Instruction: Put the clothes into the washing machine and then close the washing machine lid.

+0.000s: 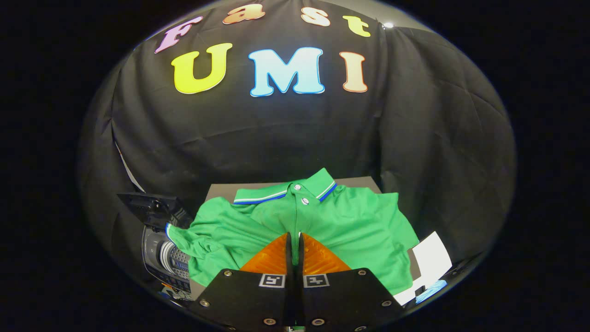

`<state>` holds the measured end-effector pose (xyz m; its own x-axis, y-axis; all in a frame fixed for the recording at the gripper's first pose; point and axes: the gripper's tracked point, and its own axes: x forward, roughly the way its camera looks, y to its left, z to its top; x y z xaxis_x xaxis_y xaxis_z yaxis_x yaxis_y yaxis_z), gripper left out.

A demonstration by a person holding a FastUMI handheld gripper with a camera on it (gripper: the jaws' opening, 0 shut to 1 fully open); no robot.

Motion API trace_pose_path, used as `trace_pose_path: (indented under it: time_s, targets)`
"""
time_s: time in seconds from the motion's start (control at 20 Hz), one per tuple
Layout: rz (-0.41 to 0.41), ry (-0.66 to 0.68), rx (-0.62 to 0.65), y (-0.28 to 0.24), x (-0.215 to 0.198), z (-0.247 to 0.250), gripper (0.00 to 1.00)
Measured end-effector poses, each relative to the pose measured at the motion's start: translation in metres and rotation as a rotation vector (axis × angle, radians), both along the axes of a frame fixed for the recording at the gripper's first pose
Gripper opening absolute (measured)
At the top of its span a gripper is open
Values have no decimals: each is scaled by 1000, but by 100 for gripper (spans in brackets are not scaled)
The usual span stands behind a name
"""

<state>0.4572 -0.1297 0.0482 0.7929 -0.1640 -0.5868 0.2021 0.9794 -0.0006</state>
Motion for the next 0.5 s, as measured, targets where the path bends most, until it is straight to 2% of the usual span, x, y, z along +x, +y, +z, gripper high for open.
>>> trace_pose_path:
  time_s: [0.3, 0.5]
  targets:
    - [46, -91, 22, 41, 0, 74, 0]
    - [117, -124, 34, 80, -9, 107, 0]
